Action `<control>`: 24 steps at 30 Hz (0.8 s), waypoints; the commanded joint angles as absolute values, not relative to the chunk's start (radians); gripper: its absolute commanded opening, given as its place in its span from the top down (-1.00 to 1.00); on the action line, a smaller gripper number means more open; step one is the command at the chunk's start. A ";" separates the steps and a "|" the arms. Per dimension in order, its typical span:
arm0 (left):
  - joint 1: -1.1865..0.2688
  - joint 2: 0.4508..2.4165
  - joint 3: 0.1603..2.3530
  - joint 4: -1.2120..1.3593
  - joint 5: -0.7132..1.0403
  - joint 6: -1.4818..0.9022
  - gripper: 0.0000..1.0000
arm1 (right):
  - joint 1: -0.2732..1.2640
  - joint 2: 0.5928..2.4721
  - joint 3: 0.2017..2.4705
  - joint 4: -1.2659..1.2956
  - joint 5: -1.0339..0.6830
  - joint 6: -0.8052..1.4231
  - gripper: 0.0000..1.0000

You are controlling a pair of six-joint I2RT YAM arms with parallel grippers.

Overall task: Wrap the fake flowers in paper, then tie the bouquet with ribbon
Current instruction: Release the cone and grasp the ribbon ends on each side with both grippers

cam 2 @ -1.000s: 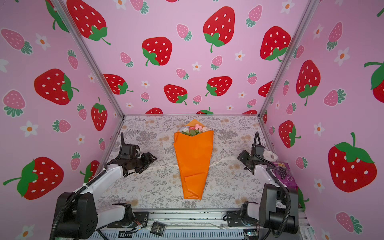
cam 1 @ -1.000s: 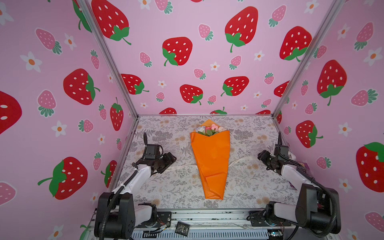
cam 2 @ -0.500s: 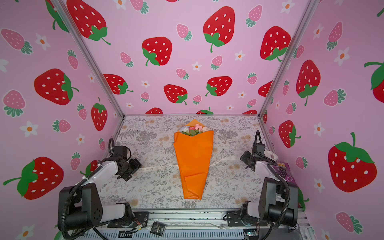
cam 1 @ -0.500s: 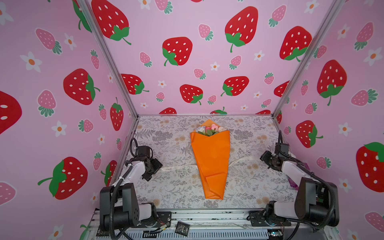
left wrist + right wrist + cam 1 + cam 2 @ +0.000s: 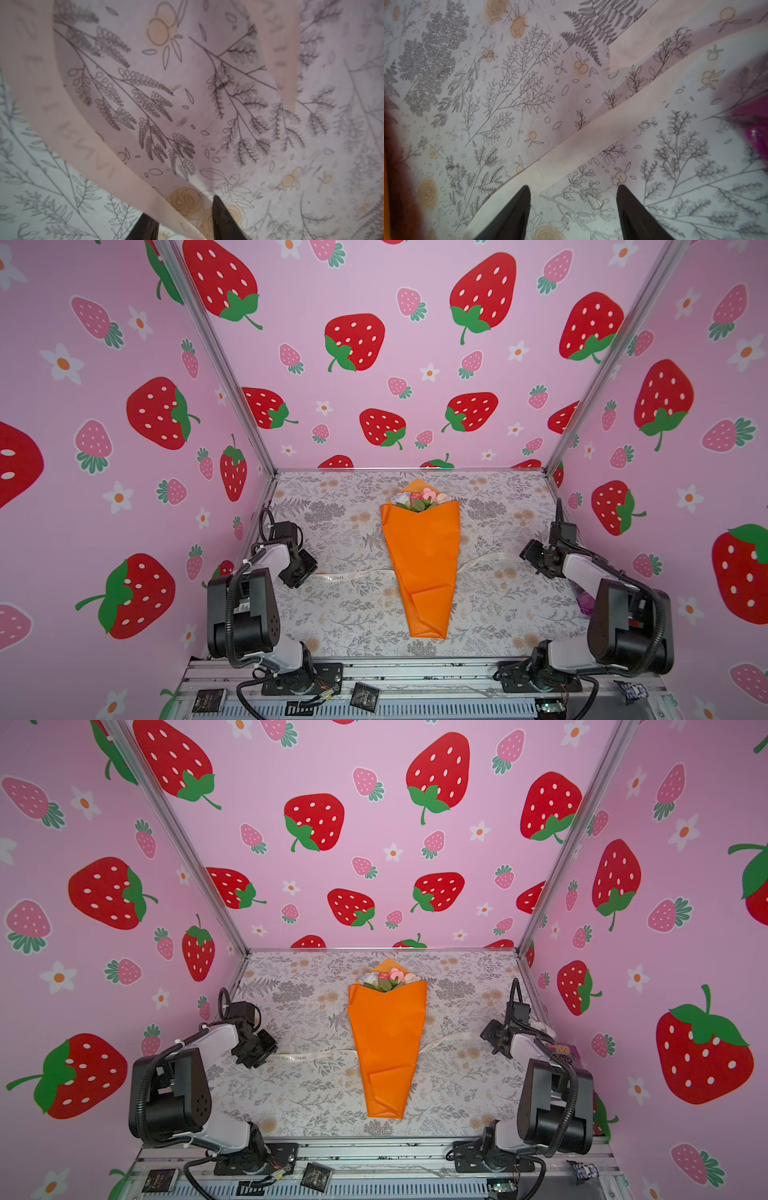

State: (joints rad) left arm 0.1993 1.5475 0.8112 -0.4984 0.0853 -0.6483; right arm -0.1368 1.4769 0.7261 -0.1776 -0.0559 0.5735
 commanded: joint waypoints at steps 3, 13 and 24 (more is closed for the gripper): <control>0.200 1.548 0.813 -0.493 0.131 -0.609 0.75 | -0.166 1.569 0.804 -0.216 -0.036 0.548 -0.40; 0.195 1.459 0.809 -0.463 0.286 -0.593 1.00 | -0.167 1.760 0.986 -0.320 0.136 0.517 -0.40; 0.189 1.360 0.837 -0.491 0.354 -0.593 1.00 | -0.169 1.844 0.999 -0.299 0.083 0.525 -0.05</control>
State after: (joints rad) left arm 0.1951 1.3815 0.8093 -0.4717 0.3084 -0.5980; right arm -0.1623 1.7832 1.0061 -0.2611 0.1154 0.5220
